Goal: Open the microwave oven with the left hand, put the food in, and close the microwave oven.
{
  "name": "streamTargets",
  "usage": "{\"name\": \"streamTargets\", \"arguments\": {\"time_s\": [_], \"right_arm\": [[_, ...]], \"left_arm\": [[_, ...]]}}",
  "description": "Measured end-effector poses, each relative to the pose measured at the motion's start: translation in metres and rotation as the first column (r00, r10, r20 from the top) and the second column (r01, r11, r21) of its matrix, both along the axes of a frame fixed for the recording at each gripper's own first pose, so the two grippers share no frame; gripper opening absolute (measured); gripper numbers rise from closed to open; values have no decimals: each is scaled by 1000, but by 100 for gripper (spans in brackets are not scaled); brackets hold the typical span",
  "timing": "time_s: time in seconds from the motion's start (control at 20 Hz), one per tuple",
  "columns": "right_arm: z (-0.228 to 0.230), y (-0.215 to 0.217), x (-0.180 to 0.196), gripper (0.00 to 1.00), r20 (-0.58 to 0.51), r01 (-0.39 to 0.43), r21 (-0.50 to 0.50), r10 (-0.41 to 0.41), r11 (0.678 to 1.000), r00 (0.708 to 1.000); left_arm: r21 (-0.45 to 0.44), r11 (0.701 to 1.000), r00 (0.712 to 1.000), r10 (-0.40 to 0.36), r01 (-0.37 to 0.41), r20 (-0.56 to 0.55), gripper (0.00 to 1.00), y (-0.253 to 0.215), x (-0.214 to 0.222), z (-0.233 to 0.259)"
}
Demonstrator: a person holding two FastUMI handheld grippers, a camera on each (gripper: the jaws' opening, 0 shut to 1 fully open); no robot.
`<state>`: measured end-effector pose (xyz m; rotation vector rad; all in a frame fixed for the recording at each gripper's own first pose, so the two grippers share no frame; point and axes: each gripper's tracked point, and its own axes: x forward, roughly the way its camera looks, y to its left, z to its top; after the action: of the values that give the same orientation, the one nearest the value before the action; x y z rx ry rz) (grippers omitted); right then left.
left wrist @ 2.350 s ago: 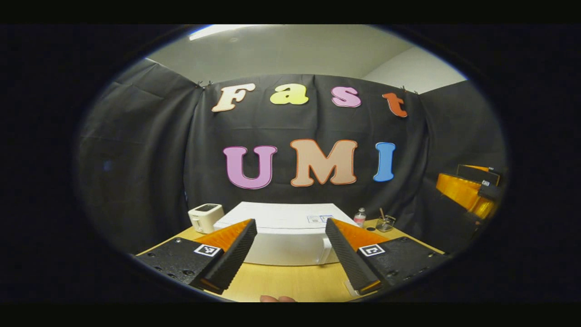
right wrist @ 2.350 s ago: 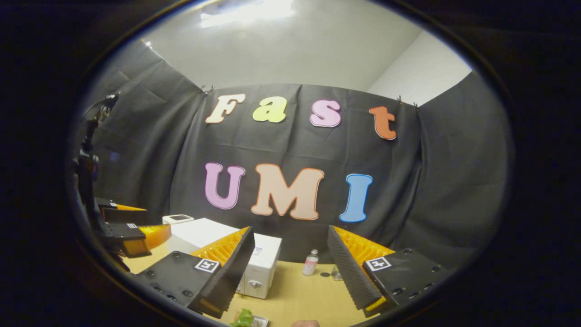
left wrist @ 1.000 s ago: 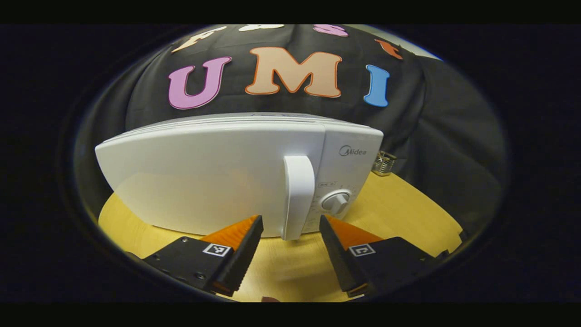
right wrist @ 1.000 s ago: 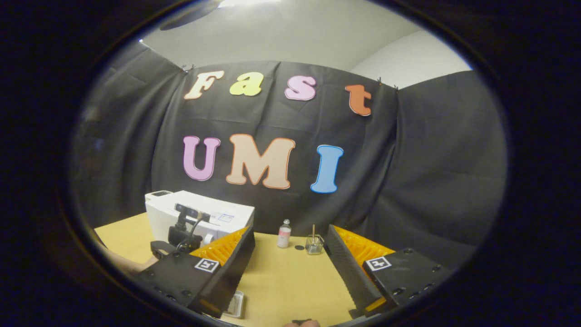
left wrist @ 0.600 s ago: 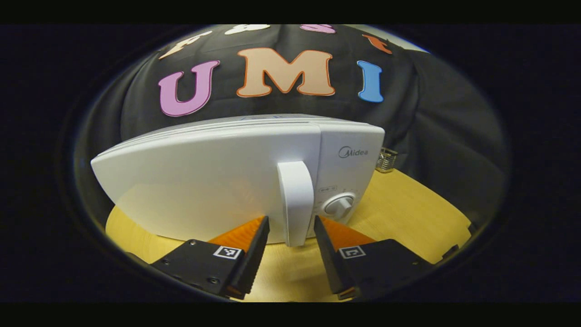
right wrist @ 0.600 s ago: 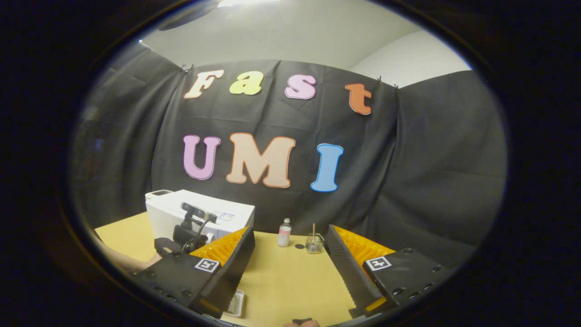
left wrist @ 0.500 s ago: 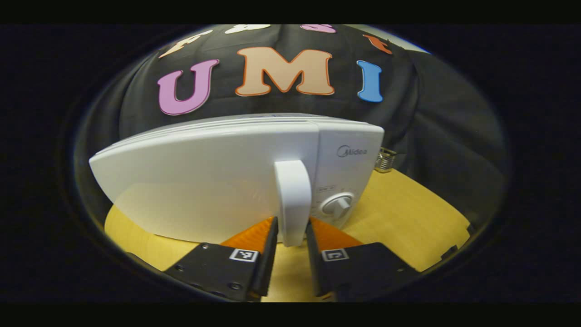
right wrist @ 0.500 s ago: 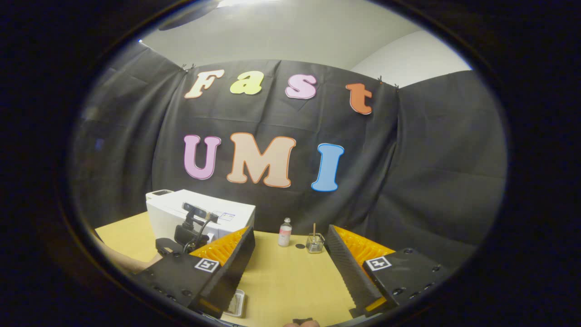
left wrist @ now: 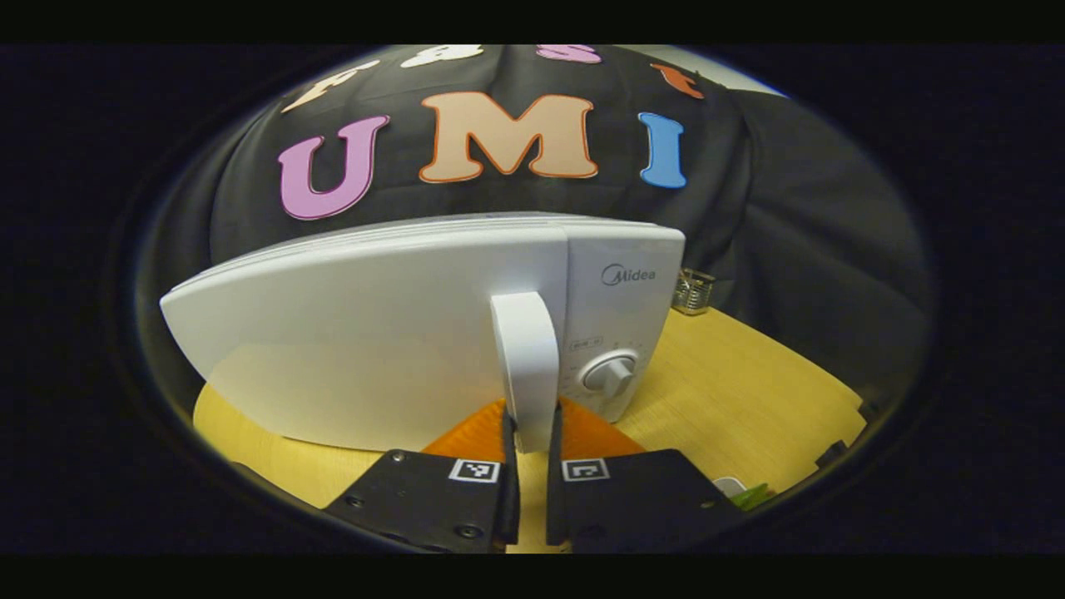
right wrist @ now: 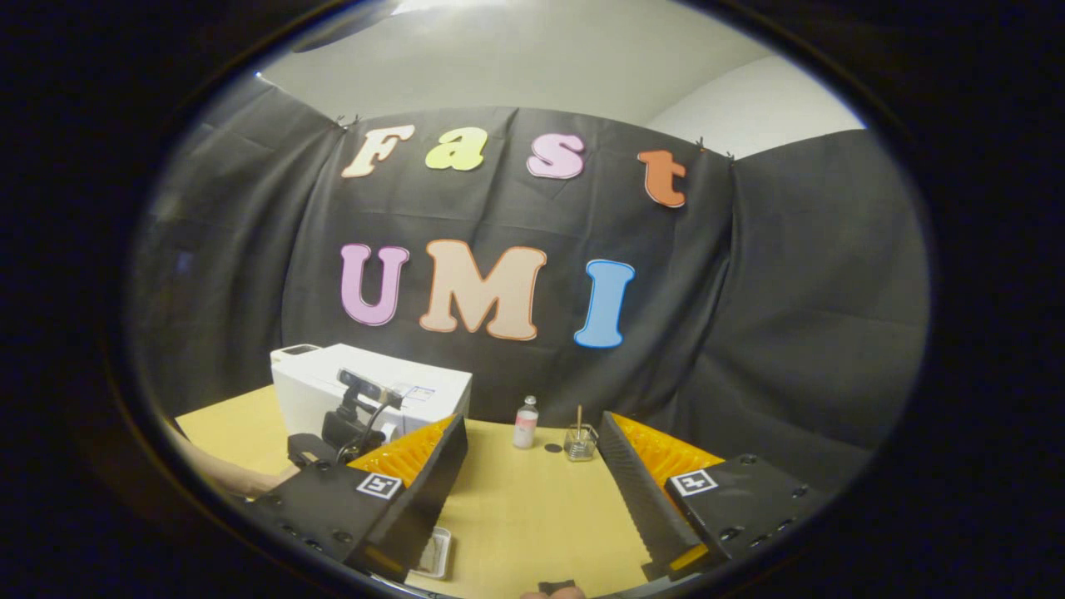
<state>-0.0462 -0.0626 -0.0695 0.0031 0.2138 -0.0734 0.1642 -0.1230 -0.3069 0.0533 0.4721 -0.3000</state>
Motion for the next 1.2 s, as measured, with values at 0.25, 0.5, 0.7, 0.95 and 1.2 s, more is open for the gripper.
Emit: {"name": "streamTargets", "arguments": {"time_s": [0.25,0.5,0.7,0.95,1.2], "right_arm": [[3,3,3,97,14,-3,-10,3,1000,1000],[-10,19,14,97,-6,-33,29,33,999,999],[-21,42,24,97,-16,-67,19,67,998,998],[-47,84,27,100,-56,-141,42,143,989,988],[-80,122,22,100,-116,-185,96,195,978,974]], "left_arm": [[-53,998,999,-34,33,-14,7,3,-28,4],[-73,992,993,-105,102,-44,7,19,-86,0],[-105,989,993,-109,104,-50,12,49,-139,3],[-65,997,997,-33,28,-72,12,108,-197,3],[-51,994,992,94,-99,-82,14,160,-227,2]]}}
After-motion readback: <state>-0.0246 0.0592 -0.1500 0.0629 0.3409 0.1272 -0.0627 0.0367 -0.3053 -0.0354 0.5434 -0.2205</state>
